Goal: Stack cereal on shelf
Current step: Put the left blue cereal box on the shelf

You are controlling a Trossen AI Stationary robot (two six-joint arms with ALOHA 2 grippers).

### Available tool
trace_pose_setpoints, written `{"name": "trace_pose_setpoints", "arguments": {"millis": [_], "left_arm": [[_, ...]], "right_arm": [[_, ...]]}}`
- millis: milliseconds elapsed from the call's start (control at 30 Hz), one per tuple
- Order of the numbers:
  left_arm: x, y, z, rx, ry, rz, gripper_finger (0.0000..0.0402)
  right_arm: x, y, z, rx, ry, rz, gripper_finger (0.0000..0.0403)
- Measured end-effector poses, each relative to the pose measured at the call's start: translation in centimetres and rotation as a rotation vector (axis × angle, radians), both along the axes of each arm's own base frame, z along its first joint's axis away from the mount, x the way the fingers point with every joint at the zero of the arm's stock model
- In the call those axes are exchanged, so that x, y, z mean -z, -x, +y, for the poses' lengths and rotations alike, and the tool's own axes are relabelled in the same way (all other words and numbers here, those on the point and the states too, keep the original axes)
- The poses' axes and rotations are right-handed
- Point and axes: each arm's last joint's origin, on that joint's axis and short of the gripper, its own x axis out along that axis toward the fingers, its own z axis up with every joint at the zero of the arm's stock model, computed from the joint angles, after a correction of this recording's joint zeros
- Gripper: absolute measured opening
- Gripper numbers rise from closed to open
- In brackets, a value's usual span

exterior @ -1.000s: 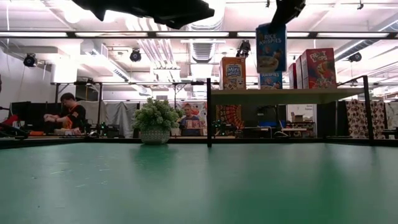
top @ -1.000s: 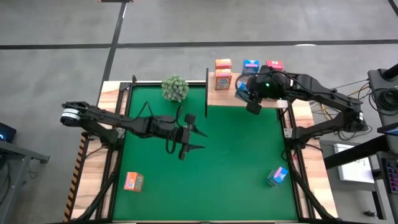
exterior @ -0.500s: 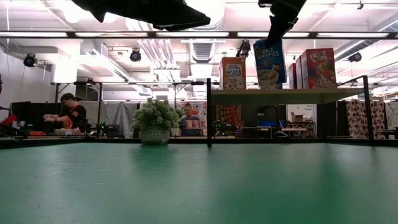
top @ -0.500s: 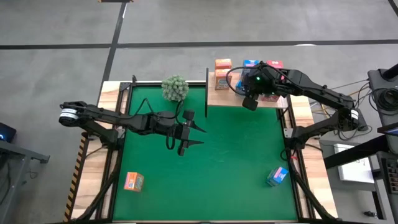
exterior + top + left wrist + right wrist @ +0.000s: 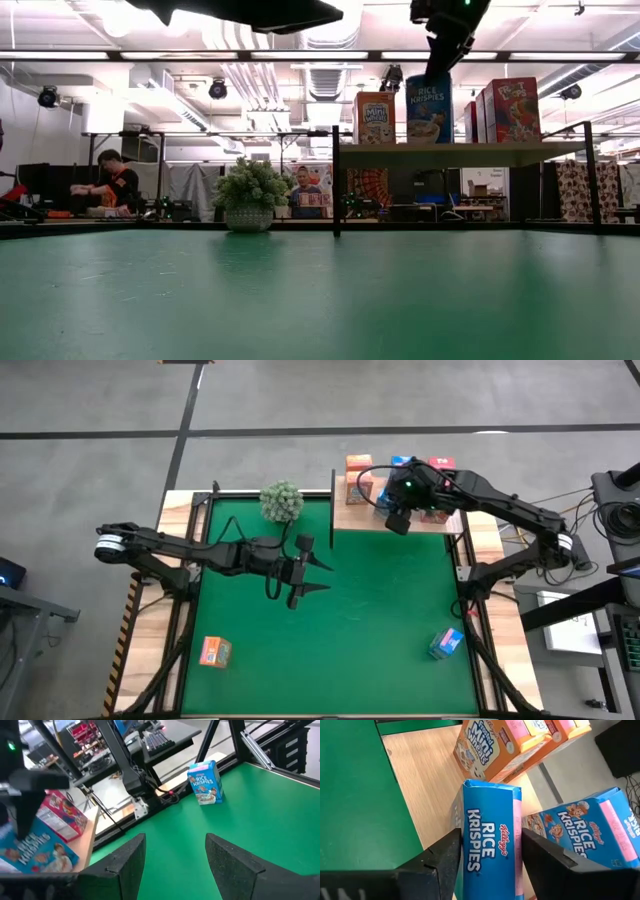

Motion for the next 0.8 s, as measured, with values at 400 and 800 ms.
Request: {"name": "trace_pose_setpoints", "arguments": {"millis": [400,800], "left_arm": [[0.35,0.09,0.01,0.002,-0.015,0.040,0.0190],[0.28,0.62,0.27,-0.083,-0.031,0.076,0.0190]], "right_arm": [[0.24,-0.08,-0.49,0.045,-0.021,-0.006,0.0212],[0.41,0.02,-0.52,0.042,-0.026,0.014,0.0202]]}}
